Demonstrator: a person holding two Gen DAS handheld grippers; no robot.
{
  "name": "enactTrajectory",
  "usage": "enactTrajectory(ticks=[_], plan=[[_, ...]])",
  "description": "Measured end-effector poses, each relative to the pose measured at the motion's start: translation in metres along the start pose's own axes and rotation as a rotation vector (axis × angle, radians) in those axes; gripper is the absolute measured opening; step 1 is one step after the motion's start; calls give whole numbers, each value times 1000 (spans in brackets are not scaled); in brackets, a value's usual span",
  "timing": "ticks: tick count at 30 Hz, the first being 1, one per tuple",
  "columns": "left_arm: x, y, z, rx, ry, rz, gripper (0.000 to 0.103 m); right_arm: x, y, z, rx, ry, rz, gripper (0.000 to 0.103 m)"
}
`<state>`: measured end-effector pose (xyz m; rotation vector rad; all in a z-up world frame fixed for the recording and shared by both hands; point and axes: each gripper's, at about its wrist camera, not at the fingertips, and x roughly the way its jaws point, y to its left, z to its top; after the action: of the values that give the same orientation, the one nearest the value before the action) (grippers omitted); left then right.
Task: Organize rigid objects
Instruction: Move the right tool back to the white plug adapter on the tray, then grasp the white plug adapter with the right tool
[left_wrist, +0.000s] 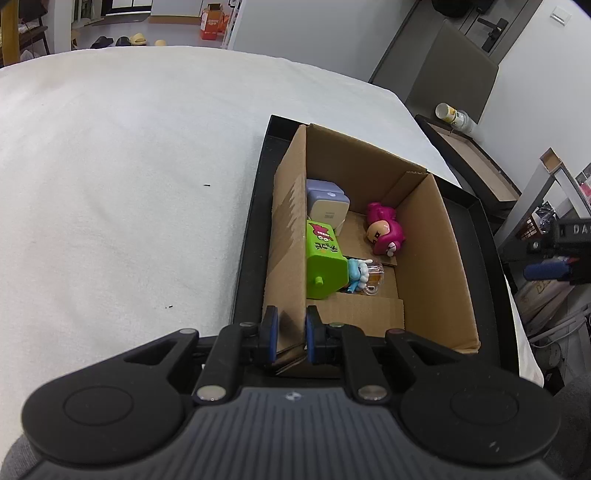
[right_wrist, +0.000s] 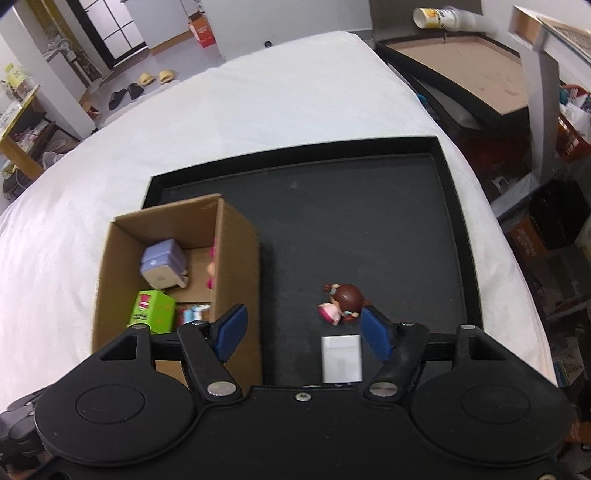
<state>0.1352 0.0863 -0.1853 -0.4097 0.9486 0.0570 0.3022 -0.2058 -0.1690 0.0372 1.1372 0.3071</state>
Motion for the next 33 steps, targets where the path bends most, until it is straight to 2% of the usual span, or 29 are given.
enactTrajectory(ticks=[6,13,24,33], plan=[[1,-1,1,7,5,8,14,11,-12,-9,11,35,-5,74],[2,-3,1,13,5,18,14,35,-21,-22,18,83,-7,74],[6,-9,2,30,14,49,14,64,-31,-35,15,110,13,74],[9,-16,4,37,23,99,14,83,-19,-46,-68,122,-31,71]])
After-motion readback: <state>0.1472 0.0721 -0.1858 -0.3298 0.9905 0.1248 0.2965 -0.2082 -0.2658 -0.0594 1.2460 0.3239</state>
